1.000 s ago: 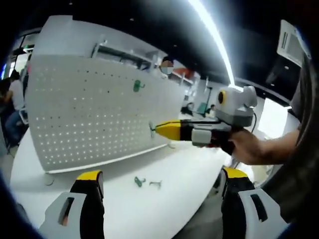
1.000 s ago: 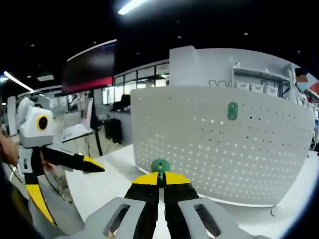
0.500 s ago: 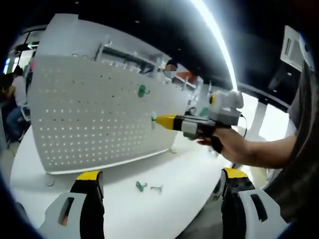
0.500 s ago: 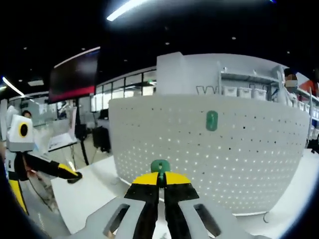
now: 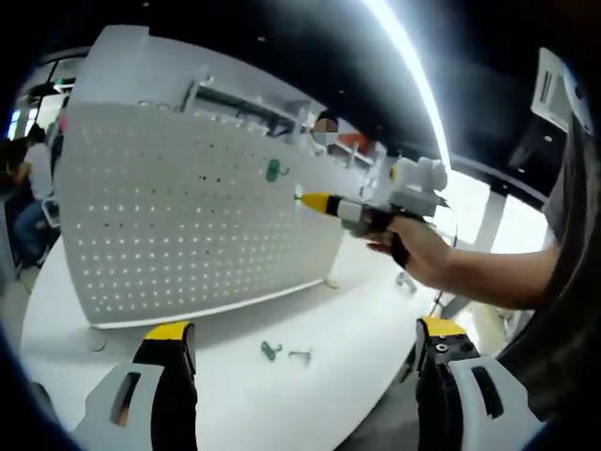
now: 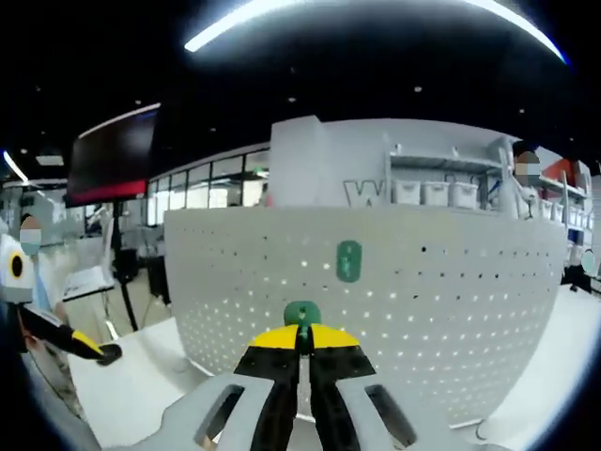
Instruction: Insert the hook assembly into the mounting plate slot until the hook locks in place.
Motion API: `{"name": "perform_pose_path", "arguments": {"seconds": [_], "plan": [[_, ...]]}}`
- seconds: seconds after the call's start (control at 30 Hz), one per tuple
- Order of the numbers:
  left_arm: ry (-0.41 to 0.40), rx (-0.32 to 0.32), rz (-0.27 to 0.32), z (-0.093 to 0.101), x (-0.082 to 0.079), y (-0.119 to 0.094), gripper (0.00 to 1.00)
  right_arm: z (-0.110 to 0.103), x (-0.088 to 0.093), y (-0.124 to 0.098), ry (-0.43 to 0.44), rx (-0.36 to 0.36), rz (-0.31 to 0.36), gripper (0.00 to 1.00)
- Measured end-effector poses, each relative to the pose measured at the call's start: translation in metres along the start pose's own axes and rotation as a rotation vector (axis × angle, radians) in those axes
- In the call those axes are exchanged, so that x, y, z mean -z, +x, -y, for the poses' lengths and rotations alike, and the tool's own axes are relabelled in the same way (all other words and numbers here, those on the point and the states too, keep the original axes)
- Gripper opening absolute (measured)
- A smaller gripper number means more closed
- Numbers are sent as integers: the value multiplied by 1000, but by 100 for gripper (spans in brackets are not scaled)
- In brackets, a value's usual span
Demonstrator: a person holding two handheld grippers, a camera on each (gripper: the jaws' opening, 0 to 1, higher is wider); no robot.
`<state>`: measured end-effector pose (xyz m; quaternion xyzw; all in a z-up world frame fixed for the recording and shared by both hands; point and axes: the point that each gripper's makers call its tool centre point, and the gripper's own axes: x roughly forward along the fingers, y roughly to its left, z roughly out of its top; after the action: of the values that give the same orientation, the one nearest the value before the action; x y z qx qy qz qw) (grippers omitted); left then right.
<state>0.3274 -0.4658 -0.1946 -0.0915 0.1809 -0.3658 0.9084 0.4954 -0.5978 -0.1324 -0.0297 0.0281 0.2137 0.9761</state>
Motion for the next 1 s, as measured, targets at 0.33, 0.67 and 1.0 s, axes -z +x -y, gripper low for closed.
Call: {"name": "perform_pose_path", "arguments": {"seconds": [0.33,0.67,1.0], "plan": [[3,-23,-4,-12,-1,-2,99,43,-10,15,-35,84,26,0],[0,-19,-22,-12,3,2,98,65,-26,25,-15,148,81,0],[-4,-29,-29,-17,5,1,98,73,-35,37,-7,181,127,0]]}}
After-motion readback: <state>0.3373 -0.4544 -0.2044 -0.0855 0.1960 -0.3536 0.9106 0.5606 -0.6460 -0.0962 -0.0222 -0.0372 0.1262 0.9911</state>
